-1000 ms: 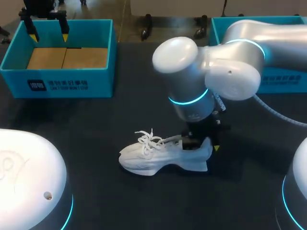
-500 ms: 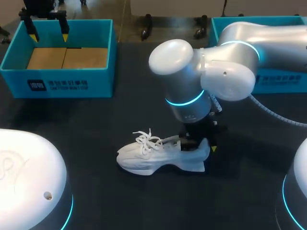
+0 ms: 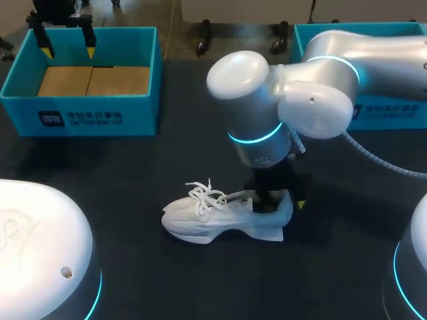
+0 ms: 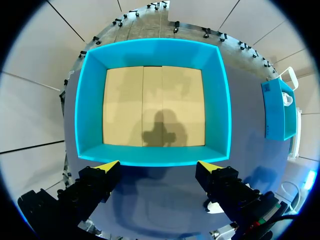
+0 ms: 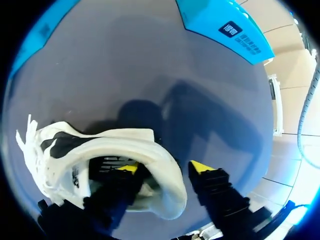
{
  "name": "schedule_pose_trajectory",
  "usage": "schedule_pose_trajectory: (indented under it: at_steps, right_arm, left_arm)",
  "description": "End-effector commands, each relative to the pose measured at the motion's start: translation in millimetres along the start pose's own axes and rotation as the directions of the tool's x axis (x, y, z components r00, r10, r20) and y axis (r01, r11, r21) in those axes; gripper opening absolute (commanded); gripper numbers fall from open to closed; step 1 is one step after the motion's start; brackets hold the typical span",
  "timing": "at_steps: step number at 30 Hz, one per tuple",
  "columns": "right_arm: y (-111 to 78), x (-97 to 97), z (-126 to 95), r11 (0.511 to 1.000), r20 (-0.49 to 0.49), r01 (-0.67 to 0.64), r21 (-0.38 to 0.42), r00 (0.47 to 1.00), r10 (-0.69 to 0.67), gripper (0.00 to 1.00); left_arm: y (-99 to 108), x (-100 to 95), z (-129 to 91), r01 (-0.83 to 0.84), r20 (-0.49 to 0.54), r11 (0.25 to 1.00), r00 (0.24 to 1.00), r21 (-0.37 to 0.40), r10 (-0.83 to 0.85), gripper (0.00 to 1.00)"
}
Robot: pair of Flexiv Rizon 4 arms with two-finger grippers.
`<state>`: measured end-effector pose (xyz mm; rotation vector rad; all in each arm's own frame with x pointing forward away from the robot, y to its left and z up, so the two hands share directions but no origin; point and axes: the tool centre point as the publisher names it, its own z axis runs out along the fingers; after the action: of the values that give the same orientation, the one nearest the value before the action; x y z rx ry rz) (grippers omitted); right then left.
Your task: Take the shoe out of the shoebox, open the shoe tongue, remove and reinsert the insole, then place the shoe into the shoebox
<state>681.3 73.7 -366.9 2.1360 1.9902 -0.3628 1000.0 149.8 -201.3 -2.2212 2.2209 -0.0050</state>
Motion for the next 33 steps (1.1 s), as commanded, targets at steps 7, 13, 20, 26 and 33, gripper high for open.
schedule_pose_trajectory:
  at_steps: [7,13,20,26,33]
  right_arm:
    - [-8.9,-27.7,-29.3,0.997,-0.180,0.075,-0.026,0.981,-0.078,1.00]
    - [-4.8,-51.1,-48.9,0.975,-0.395,0.203,-0.087,0.892,-0.221,1.00]
    - [0.3,-67.9,-58.0,0.898,-0.556,0.380,-0.220,0.708,-0.436,1.00]
    - [-1.3,-62.5,-60.2,0.706,-0.587,0.544,-0.453,0.414,-0.696,1.00]
    - [-0.2,-51.2,-56.3,0.648,-0.489,0.642,-0.410,0.444,-0.750,1.00]
  left_arm:
    - [0.0,-0.1,-0.8,0.000,0.001,1.000,1.000,-0.002,0.000,1.00]
    - [0.0,-0.1,-0.8,0.000,0.001,1.000,1.000,-0.002,0.000,1.00]
    - [0.0,-0.1,-0.8,0.000,0.001,1.000,1.000,-0.002,0.000,1.00]
    - [0.0,-0.1,-0.8,0.000,0.001,1.000,1.000,-0.002,0.000,1.00]
    - [0.0,-0.1,-0.8,0.000,0.001,1.000,1.000,-0.002,0.000,1.00]
